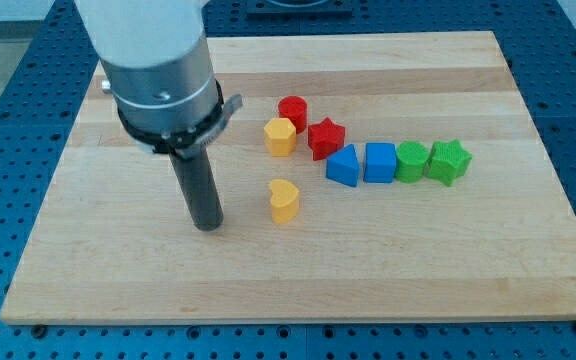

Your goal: Push the yellow heart parallel to the blue triangle

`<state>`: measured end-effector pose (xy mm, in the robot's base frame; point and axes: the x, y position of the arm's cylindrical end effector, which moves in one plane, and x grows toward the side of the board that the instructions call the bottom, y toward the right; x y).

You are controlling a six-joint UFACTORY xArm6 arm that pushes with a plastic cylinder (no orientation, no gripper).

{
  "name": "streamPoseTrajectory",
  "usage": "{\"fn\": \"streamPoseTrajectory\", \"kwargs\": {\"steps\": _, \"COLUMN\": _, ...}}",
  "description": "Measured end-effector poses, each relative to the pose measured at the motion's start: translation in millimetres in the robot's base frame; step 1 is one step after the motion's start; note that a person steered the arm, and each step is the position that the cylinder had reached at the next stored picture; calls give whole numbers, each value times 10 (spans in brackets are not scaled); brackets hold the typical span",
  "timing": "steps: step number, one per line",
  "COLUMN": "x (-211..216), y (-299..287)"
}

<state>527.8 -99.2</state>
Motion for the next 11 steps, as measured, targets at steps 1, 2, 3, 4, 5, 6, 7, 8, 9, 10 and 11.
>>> {"fn": "streamPoseTrajectory", "kwargs": {"steps": 1, "x": 47, "y": 425}}
{"fn": "streamPoseTrajectory", "kwargs": {"steps": 2, "x": 44, "y": 883}}
{"fn": "streamPoseTrajectory", "kwargs": {"steps": 3, "x": 31, "y": 997}}
{"fn": "streamPoseTrajectory", "kwargs": {"steps": 4, "x": -127, "y": 989}}
{"fn": "streamPoseTrajectory", "kwargs": {"steps": 5, "x": -202, "y": 853}}
{"fn": "streamPoseTrajectory", "kwargs": {"steps": 6, "x": -192, "y": 690}}
{"fn": "streamPoseTrajectory", "kwargs": {"steps": 7, "x": -200, "y": 666}}
{"fn": "streamPoseTrajectory", "kwargs": {"steps": 8, "x": -253, "y": 661}}
{"fn": "streamPoseTrajectory", "kwargs": {"steps": 9, "x": -377, "y": 652}}
{"fn": "streamPoseTrajectory", "kwargs": {"steps": 10, "x": -460, "y": 652}}
{"fn": "streamPoseTrajectory", "kwargs": {"steps": 11, "x": -460, "y": 652}}
